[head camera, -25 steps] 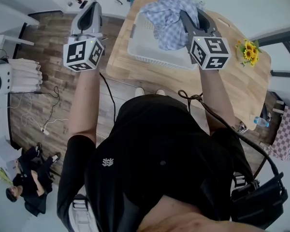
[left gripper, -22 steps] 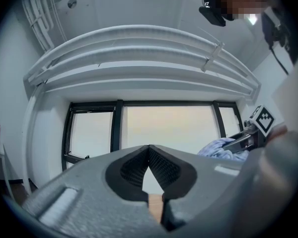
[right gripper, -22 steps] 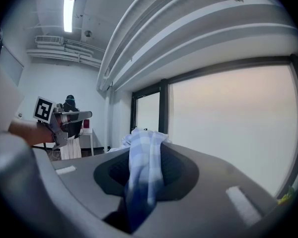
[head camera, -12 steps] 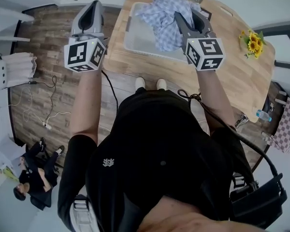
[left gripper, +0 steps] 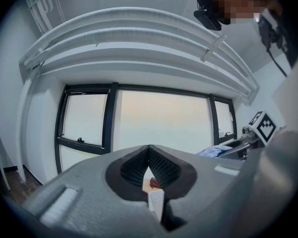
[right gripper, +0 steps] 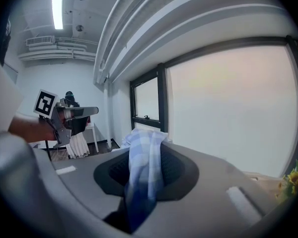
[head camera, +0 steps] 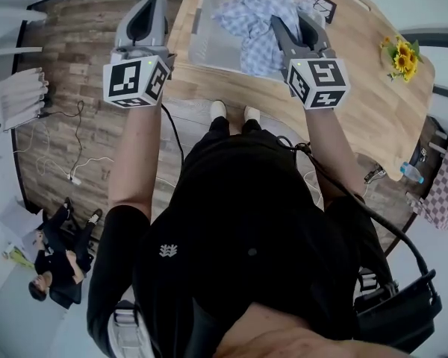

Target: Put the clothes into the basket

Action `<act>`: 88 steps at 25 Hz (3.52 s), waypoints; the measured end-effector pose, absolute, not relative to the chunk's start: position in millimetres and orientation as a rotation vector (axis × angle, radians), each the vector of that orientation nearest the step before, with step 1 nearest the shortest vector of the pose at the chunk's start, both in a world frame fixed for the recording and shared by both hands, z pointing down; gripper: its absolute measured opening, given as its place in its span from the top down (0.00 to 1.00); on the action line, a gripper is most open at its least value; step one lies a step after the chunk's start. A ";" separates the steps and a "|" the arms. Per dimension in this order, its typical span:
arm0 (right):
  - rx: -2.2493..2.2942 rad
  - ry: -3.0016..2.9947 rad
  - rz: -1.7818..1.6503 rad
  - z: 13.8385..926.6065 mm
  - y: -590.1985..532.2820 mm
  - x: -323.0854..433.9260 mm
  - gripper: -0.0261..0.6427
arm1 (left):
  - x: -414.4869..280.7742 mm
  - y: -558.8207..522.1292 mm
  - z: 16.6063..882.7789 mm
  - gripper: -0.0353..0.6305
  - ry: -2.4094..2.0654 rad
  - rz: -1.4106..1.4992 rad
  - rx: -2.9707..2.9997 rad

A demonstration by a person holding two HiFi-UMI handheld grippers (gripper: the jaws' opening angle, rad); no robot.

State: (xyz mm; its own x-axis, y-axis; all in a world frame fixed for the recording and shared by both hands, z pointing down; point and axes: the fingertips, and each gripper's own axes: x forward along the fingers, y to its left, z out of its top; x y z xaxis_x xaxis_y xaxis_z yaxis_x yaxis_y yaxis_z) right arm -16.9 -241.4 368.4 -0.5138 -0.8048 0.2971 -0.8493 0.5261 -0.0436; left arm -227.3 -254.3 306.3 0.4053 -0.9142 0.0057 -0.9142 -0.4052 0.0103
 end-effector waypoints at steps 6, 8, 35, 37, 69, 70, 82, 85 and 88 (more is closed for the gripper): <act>1.363 -2.514 0.305 390.5 -234.2 -25.4 0.82 | -224.1 -250.8 325.2 0.95 -1.673 0.021 2.611; 1.350 -2.506 0.323 399.7 -233.4 -27.3 0.82 | -221.4 -251.4 332.0 0.95 -1.660 0.031 2.607; 1.257 -2.380 0.538 504.2 -247.4 -19.5 0.82 | -204.3 -278.6 395.7 0.95 -1.606 0.075 2.537; 1.250 -2.375 0.558 506.4 -249.4 -21.0 0.82 | -207.1 -279.6 397.8 0.95 -1.607 0.075 2.529; 1.051 -2.283 0.581 539.6 -263.7 -27.7 0.71 | -212.5 -299.1 409.4 0.95 -1.606 0.074 2.507; 1.037 -2.278 0.580 540.5 -262.7 -31.1 0.69 | -215.4 -298.2 410.5 0.95 -1.605 0.074 2.504; 1.157 -2.384 0.477 491.5 -282.0 -21.7 0.65 | -201.9 -303.3 397.9 0.95 -1.590 0.061 2.537; 1.176 -2.415 0.454 476.1 -283.4 -15.8 0.65 | -194.9 -304.5 384.4 0.95 -1.585 0.054 2.563; 1.190 -2.422 0.410 464.0 -282.8 -9.8 0.65 | -189.2 -303.7 370.8 0.95 -1.585 0.042 2.584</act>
State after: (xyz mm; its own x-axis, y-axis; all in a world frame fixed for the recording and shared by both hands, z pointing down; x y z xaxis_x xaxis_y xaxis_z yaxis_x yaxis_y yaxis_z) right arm -9.8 -282.8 464.0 -0.5519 -0.6810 0.4813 -0.8016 0.5924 -0.0809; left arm -189.2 -303.7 370.8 0.4546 -0.8870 0.0811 -0.8901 -0.4489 0.0790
